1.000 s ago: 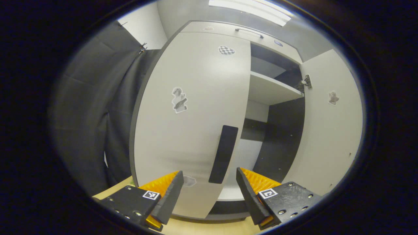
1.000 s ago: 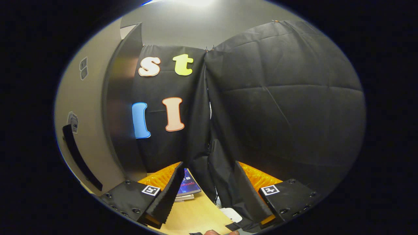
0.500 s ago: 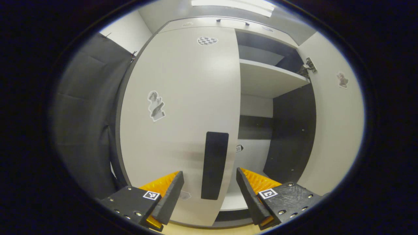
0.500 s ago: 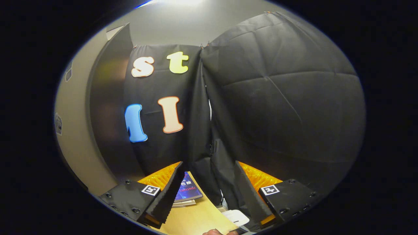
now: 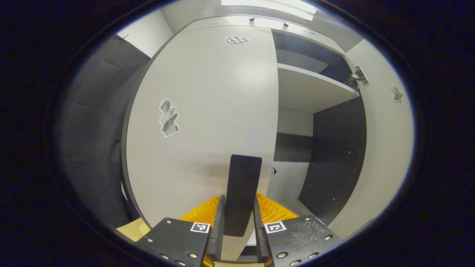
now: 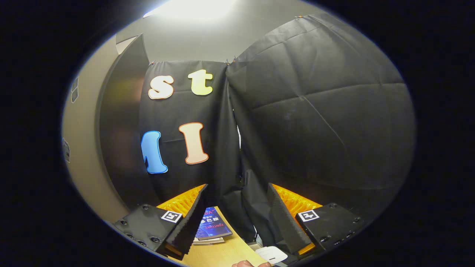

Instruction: Open the right door of the double-door shoe cabinet with the right hand, and open the left door with the left hand.

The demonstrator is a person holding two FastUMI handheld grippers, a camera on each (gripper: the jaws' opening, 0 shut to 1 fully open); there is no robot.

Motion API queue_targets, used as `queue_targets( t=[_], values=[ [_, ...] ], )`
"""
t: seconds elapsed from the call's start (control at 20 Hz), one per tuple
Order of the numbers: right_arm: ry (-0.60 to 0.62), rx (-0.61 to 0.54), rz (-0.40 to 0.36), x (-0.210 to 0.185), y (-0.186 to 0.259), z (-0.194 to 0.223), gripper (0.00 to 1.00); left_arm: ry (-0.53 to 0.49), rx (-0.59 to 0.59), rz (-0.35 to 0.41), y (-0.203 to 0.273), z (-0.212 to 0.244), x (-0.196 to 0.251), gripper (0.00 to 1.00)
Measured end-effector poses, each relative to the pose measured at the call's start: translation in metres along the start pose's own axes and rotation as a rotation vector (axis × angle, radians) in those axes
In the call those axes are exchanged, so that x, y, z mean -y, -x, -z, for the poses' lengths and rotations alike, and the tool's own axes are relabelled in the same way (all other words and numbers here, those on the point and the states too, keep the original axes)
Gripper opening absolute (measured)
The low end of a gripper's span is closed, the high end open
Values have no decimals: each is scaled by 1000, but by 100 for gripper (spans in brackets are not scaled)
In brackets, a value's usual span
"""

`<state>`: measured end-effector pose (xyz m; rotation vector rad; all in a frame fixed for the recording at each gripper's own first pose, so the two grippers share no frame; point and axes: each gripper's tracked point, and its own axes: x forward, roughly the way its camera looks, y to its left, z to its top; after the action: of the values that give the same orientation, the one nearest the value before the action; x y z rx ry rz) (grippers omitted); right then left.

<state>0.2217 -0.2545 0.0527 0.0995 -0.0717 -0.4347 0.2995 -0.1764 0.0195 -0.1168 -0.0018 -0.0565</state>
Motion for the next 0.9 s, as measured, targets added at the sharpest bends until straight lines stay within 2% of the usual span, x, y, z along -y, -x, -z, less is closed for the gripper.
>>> queue_targets(
  t=[0.1,0.15,0.2,0.3,0.35,0.4,0.5,0.55,0.7,0.75,0.8,0.85,0.9],
  values=[
    [-15,-13,-11,-5,0,4,93,-32,-3,0,-1,1,1,31],
    [-16,-15,-16,-8,0,4,98,-40,2,-3,-2,0,0,25],
    [-11,-16,-16,-9,1,5,93,-53,13,-10,0,0,0,25],
    [14,-15,-19,-13,4,5,95,-83,15,-22,0,2,0,13],
    [26,-12,-22,-16,7,4,97,-66,15,-18,-1,2,0,7],
    [33,-8,-26,-19,11,3,98,-39,11,-8,0,4,-1,6],
    [33,-6,-33,-23,19,2,98,-48,5,0,1,4,-1,7],
    [27,-8,-36,-25,24,2,93,-54,6,6,3,3,-1,7],
    [18,-10,-27,-28,40,4,93,-40,-4,39,6,4,-2,7],
    [19,-10,-22,-28,47,3,98,-43,-5,49,7,4,-2,7],
    [19,-11,-18,-29,54,3,92,-43,-6,57,8,5,-3,7],
    [14,-13,-16,-31,60,3,97,-40,-8,65,8,6,-4,7],
    [6,-13,-15,-33,67,3,97,-33,-9,74,9,6,-3,7]
  ],
)
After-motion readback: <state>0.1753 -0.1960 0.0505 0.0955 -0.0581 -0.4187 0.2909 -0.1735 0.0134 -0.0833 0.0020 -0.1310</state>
